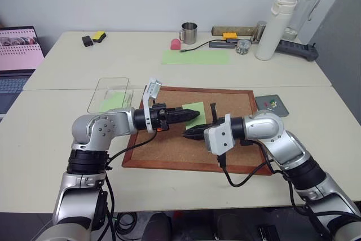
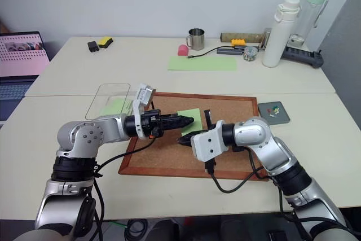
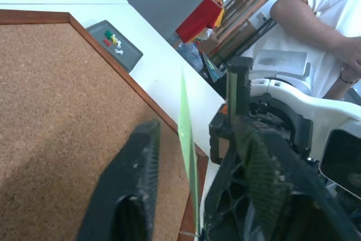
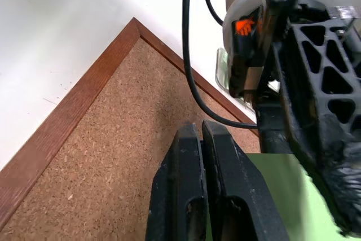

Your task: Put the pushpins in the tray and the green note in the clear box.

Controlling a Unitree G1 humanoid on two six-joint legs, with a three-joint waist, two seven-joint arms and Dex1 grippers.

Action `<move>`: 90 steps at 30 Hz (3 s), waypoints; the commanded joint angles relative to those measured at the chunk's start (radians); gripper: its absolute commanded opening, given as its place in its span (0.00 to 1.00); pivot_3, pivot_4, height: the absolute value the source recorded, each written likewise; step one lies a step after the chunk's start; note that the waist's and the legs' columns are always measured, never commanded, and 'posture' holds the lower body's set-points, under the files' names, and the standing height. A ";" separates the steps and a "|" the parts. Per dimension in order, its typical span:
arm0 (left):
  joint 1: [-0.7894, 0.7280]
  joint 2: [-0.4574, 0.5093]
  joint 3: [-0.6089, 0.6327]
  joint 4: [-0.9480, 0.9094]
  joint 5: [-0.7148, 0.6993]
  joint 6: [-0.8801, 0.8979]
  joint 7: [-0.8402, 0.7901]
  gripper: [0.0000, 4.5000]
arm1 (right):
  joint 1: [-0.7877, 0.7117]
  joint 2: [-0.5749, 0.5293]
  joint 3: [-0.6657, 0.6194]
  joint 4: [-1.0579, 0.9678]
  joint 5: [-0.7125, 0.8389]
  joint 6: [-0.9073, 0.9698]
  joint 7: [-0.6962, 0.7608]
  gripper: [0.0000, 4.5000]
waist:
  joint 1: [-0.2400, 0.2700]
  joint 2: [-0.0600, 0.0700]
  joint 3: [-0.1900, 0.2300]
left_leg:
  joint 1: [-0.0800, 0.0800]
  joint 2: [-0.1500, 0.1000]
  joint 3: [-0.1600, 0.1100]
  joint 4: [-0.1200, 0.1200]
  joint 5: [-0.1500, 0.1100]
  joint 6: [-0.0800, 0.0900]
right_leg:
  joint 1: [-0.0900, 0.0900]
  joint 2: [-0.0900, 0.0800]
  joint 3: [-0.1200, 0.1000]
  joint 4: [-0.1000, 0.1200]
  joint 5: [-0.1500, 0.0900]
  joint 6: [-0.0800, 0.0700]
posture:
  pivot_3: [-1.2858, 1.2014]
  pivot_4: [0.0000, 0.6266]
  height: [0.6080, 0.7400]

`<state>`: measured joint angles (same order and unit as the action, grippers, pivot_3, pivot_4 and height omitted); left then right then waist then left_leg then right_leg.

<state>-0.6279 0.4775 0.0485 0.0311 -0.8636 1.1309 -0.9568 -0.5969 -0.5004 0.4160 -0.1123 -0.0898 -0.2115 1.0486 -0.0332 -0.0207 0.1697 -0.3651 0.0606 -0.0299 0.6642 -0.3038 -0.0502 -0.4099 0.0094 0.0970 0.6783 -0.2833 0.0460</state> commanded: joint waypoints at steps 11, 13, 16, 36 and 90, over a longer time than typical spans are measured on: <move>0.023 0.014 -0.064 -0.038 0.058 -0.089 -0.047 0.01 | -0.032 -0.008 -0.048 -0.043 0.015 0.023 -0.022 0.00 | 0.000 0.000 0.000 | 0.000 0.000 0.000 0.000 0.000 0.000 | 0.000 0.000 0.000 0.000 0.000 0.000 | 0.52 0.24 1.00; 0.017 0.017 -0.102 -0.018 0.128 -0.152 -0.035 0.01 | -0.030 -0.014 -0.059 -0.052 0.015 0.036 -0.029 0.00 | 0.000 0.000 0.000 | 0.000 0.000 0.000 0.000 0.000 0.000 | 0.000 0.000 0.000 0.000 0.000 0.000 | 0.52 0.24 1.00; 0.007 0.007 -0.139 0.028 0.235 -0.276 -0.014 0.01 | -0.016 -0.033 -0.086 -0.081 0.023 0.065 -0.036 0.00 | 0.002 0.000 0.000 | 0.000 0.000 0.000 0.000 0.000 0.000 | 0.000 0.000 0.000 0.000 0.000 0.000 | 0.52 0.24 1.00; -0.035 -0.032 -0.254 -0.098 0.450 -0.719 -0.152 0.01 | 0.207 0.017 -0.672 -0.047 0.270 0.727 -0.501 0.00 | 0.008 0.000 0.000 | 0.000 -0.001 0.001 0.000 0.000 0.000 | 0.001 -0.001 0.001 0.000 0.000 0.000 | 0.52 0.24 1.00; 0.227 0.189 0.213 0.007 0.714 -0.763 0.462 0.47 | 0.175 -0.135 -0.510 -0.362 0.888 1.055 -0.277 0.66 | 0.012 -0.005 0.006 | -0.002 0.001 -0.001 -0.001 0.000 0.001 | -0.001 0.000 -0.002 0.000 0.000 0.000 | 0.52 0.24 1.00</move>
<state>-0.3843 0.6447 0.2488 0.0834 -0.1329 0.4008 -0.4774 -0.4309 -0.6217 -0.0588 -0.4565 0.8049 0.8659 0.7798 -0.0212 -0.0257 0.1760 -0.3671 0.0611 -0.0309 0.6630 -0.3043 -0.0494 -0.4107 0.0089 0.0954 0.6781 -0.2834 0.0458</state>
